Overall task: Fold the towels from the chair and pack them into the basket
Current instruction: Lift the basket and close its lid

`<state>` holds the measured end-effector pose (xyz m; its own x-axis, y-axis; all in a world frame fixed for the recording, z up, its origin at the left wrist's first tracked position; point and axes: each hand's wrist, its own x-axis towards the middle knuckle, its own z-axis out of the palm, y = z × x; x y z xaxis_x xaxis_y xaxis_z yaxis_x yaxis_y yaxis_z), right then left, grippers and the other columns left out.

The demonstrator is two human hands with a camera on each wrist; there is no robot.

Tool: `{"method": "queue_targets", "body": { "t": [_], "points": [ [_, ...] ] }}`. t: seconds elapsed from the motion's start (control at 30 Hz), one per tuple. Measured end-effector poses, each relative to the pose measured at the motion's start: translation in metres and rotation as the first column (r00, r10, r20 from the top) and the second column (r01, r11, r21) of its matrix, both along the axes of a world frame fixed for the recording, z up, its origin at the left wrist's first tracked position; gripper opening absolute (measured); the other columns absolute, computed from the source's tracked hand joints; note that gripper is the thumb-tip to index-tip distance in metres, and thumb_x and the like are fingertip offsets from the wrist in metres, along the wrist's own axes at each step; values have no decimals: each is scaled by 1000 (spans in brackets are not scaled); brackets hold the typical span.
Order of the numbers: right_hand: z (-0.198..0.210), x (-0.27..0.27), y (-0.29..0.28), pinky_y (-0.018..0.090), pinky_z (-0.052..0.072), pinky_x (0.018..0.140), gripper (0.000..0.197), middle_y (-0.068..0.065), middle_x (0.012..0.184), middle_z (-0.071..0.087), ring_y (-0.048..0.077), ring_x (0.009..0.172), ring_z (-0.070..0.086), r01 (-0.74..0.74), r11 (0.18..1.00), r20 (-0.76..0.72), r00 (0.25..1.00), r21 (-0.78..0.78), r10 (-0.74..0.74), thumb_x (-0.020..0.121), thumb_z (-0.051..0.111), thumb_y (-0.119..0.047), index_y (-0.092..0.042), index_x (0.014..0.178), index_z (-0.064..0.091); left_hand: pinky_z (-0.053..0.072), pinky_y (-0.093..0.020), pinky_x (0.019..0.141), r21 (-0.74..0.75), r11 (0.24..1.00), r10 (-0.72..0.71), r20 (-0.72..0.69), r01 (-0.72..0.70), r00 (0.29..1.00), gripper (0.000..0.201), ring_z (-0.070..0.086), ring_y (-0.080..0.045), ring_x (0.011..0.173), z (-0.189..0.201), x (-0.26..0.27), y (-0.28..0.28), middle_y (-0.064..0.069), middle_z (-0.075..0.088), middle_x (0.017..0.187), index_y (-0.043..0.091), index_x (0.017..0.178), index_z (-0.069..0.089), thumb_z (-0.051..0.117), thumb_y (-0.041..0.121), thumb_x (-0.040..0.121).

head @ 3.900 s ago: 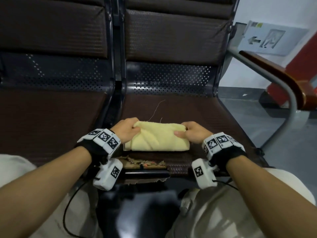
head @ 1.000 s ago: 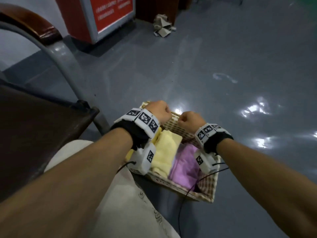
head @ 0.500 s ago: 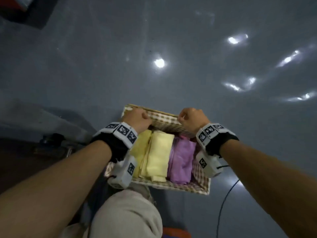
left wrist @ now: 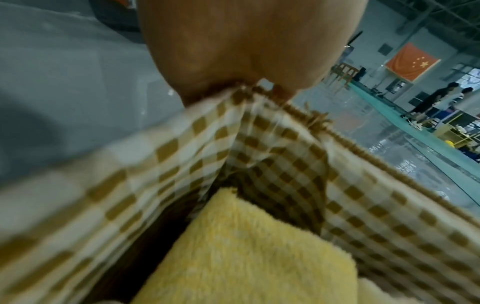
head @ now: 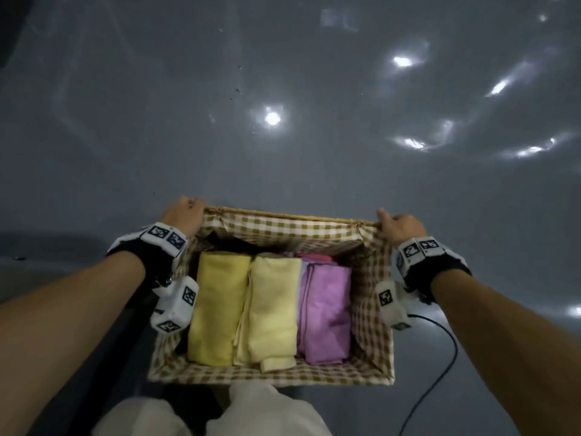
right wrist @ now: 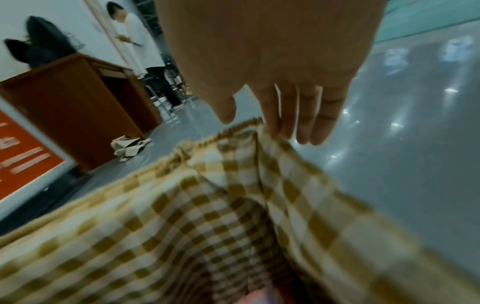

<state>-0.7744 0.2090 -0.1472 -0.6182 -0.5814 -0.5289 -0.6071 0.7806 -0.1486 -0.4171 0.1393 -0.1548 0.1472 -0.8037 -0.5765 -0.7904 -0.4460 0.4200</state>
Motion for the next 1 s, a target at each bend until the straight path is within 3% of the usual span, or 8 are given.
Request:
{"method": "queue_targets", "body": {
  "t": [0.23,0.33,0.4,0.6,0.77,0.87,0.93,1.0],
  "points": [
    [-30,-6,-5,35,40,93,31,23,130,54,38,118,52,49,999,143,989,-10,-47,97,40,-10,-2,125,53,39,-39,94,-99,995,11,-69,-18,998,37,51,-35,114,-28,10,-5,-18,55,128,9,120,57,38,30,95],
    [-25,-4,-5,36,44,82,20,27,105,60,39,109,56,106,988,205,975,-114,-81,95,48,-14,-1,87,61,40,-39,102,-72,994,67,-148,-78,987,41,50,-33,120,-25,4,-15,-14,51,135,10,133,48,45,25,95],
    [-26,1,-10,34,40,66,25,19,79,56,35,86,56,247,943,247,950,-222,-190,91,50,-10,2,70,56,42,-39,100,-81,990,96,-188,-113,977,45,50,-33,119,-22,-2,-23,-15,50,136,8,138,41,47,13,94],
    [-15,11,-35,32,41,75,21,13,94,52,24,84,49,282,877,280,943,-388,-179,89,41,0,-3,107,51,44,-36,84,-143,976,133,-210,-165,969,46,53,-33,108,-14,-3,-44,-18,53,129,8,134,47,46,-4,89],
    [17,13,-46,33,38,77,41,10,113,56,19,88,53,388,770,413,893,-507,-179,95,40,-24,-8,132,45,46,-43,96,-138,949,186,-484,-284,855,28,57,-32,110,24,-3,-56,-12,60,117,8,115,54,58,13,88],
    [45,16,-37,30,33,98,58,4,132,51,23,122,48,442,731,462,865,-519,-195,98,25,-51,-13,139,41,36,-46,109,-97,937,236,-530,-335,814,40,48,-26,125,53,1,-50,-6,53,133,14,126,50,47,38,95],
    [63,19,-21,39,34,105,69,-2,134,54,19,130,43,578,688,635,741,-440,-216,93,16,-65,-20,139,43,32,-45,112,-81,934,268,-489,-349,830,58,42,-24,131,70,8,-41,-5,42,144,16,140,41,37,52,95],
    [83,22,0,46,38,99,72,-4,131,55,17,128,45,737,601,801,543,-310,-251,90,15,-71,-24,135,47,40,-44,104,-52,913,326,-505,-405,799,61,53,-26,115,87,15,-23,-9,53,127,14,138,43,31,56,95]
  ]
}}
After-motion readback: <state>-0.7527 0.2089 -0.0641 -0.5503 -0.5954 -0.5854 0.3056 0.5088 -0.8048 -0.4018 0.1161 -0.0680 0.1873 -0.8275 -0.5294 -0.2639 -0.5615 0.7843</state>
